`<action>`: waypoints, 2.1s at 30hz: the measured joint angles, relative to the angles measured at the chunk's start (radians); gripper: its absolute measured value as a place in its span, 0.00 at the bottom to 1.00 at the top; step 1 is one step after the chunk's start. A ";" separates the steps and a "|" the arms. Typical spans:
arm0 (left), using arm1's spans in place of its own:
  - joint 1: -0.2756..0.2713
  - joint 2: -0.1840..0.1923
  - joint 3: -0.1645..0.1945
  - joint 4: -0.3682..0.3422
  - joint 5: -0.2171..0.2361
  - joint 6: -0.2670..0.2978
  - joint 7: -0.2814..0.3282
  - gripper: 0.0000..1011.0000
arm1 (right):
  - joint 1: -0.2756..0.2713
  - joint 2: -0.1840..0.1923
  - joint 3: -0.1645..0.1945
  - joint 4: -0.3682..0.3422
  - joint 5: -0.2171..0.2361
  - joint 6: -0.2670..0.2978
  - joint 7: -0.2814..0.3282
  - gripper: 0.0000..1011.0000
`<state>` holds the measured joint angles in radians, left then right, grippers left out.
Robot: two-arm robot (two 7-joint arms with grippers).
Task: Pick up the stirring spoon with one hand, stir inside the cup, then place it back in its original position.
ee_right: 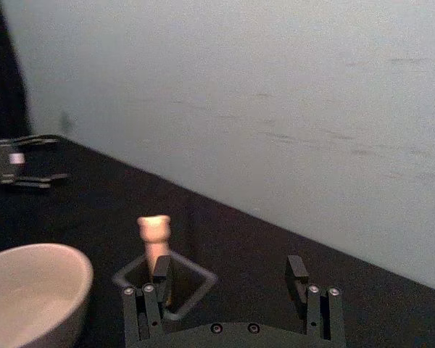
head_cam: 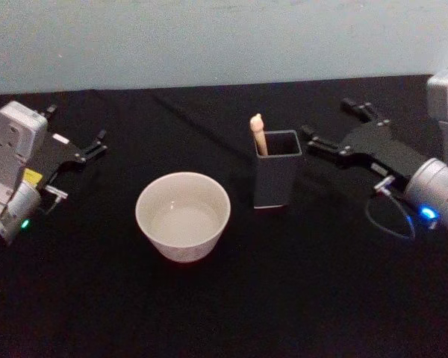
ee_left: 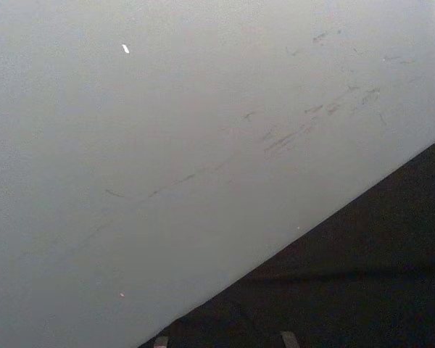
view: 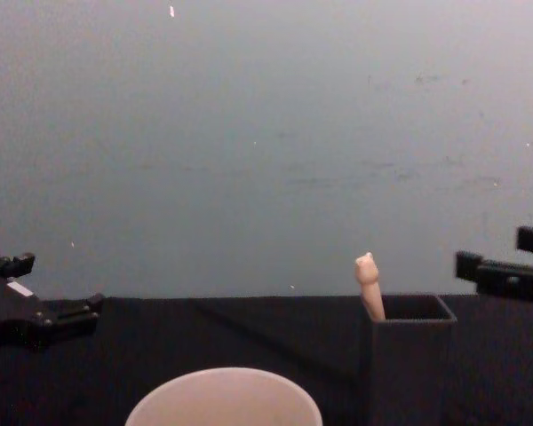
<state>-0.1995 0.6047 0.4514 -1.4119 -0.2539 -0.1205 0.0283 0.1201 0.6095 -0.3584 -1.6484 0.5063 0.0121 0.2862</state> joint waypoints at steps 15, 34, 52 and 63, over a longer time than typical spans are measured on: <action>0.000 0.000 0.000 0.000 0.000 0.000 0.000 0.99 | 0.060 -0.053 -0.075 0.007 -0.059 0.114 0.084 0.99; 0.000 0.000 0.000 0.000 0.000 0.000 0.000 0.99 | 0.143 -0.166 -0.092 0.115 -0.147 0.151 0.063 0.99; 0.000 0.000 0.000 0.000 0.000 0.000 0.000 0.99 | 0.173 -0.224 -0.074 0.167 -0.189 0.149 0.090 0.99; 0.000 0.000 0.000 0.000 0.000 0.000 0.000 0.99 | 0.169 -0.232 -0.069 0.169 -0.210 0.150 0.096 0.99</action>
<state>-0.1995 0.6047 0.4514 -1.4120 -0.2539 -0.1205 0.0283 0.2895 0.3774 -0.4270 -1.4792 0.2964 0.1620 0.3819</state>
